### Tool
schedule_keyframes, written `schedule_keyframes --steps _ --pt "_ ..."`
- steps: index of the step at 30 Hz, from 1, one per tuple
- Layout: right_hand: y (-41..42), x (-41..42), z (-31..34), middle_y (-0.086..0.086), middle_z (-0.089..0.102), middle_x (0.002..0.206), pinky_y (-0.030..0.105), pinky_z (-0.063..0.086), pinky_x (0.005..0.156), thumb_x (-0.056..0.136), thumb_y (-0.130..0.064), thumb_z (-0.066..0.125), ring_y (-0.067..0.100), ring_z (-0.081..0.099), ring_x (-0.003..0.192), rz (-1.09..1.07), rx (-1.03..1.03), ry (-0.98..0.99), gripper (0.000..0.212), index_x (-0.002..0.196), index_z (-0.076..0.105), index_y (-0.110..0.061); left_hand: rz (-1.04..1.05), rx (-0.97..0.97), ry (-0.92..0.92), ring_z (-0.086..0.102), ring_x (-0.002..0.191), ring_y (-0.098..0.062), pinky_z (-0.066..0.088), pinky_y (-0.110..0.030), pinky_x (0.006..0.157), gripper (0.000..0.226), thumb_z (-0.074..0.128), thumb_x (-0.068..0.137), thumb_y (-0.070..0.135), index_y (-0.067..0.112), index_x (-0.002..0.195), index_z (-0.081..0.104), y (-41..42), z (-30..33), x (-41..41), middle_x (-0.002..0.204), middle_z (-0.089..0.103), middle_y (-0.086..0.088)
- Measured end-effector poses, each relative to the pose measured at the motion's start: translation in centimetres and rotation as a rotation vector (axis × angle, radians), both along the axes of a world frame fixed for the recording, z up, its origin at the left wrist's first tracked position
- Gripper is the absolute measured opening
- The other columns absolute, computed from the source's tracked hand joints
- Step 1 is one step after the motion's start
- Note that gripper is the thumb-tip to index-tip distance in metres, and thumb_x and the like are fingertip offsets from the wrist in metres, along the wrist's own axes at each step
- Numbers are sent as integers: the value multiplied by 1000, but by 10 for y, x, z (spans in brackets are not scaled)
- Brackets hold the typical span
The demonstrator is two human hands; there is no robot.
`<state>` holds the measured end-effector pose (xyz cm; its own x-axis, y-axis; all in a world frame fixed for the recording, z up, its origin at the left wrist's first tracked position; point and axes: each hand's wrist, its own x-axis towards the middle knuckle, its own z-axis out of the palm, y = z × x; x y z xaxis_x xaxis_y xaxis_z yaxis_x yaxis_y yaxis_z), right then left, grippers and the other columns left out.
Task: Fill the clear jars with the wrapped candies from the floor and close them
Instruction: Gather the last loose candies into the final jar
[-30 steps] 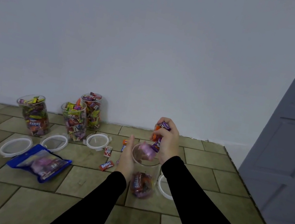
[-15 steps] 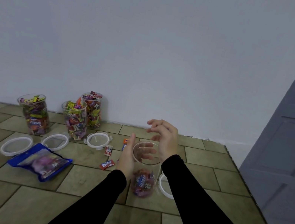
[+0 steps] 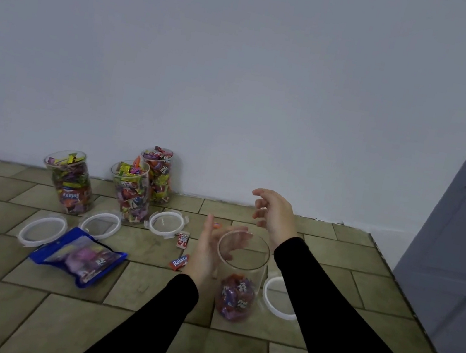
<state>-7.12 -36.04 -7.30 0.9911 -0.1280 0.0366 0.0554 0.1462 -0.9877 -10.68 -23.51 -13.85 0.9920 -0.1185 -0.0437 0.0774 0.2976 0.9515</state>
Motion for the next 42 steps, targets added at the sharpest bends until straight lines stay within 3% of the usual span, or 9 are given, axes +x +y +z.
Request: schedule_keyframes --steps 6,9,14,21,25,28,31,36,42 --pt "-11 32 -55 -1 46 65 20 29 41 96 -13 48 11 43 47 -61 -92 102 21 81 63 -14 306 590 -178 60 96 -15 51 -28 81 27 52 98 31 12 109 67 39 -20 8 101 64 -3" --pt "-8 46 -79 -1 54 70 11 37 51 96 -8 51 10 47 62 52 -419 54 17 85 64 -8 258 1150 -124 28 134 -25 31 -42 110 48 51 94 47 27 137 46 55 -38 14 143 37 -4" --pt "4 71 -98 12 55 103 31 42 87 89 -11 63 20 50 95 406 -1082 -58 24 112 65 -3 149 1459 -61 6 146 -28 14 -50 115 79 41 88 66 29 153 15 57 -55 28 161 6 -5" --pt "18 90 -117 3 23 153 43 30 110 94 -50 48 23 26 138 490 -1555 -274 59 147 28 -32 107 1563 -37 11 146 -27 16 -44 113 67 32 95 60 26 152 19 54 -74 57 160 10 -8" --pt "30 101 -130 -3 7 160 42 20 114 101 -45 26 18 8 147 548 -1615 -380 54 152 16 -32 141 1550 -132 26 136 -27 24 -38 108 73 14 88 66 23 144 34 58 -81 74 149 29 -9" --pt "38 105 -138 -2 27 154 41 28 107 85 -49 0 19 22 142 548 -1635 -464 71 147 31 -31 160 1554 -208 39 118 -26 29 -36 98 76 10 81 64 17 125 49 63 -88 87 129 45 -8" --pt "37 109 -145 5 50 131 40 36 93 86 -48 7 25 45 121 471 -1564 -516 68 134 50 -26 177 1536 -260 47 104 -30 35 -38 90 37 41 98 41 10 111 55 65 -88 94 114 49 -13" --pt "39 109 -144 9 47 115 37 41 85 100 -41 33 27 49 103 477 -1512 -479 37 116 53 -14 176 1530 -214 54 90 -30 41 -39 75 52 6 92 31 10 97 54 63 -88 104 99 54 -13" --pt "40 102 -139 10 48 123 37 40 65 100 -42 34 34 60 89 451 -1575 -499 41 109 56 -8 186 1735 -240 60 99 -25 40 -33 74 24 34 103 29 11 109 49 57 -80 98 112 60 -8"
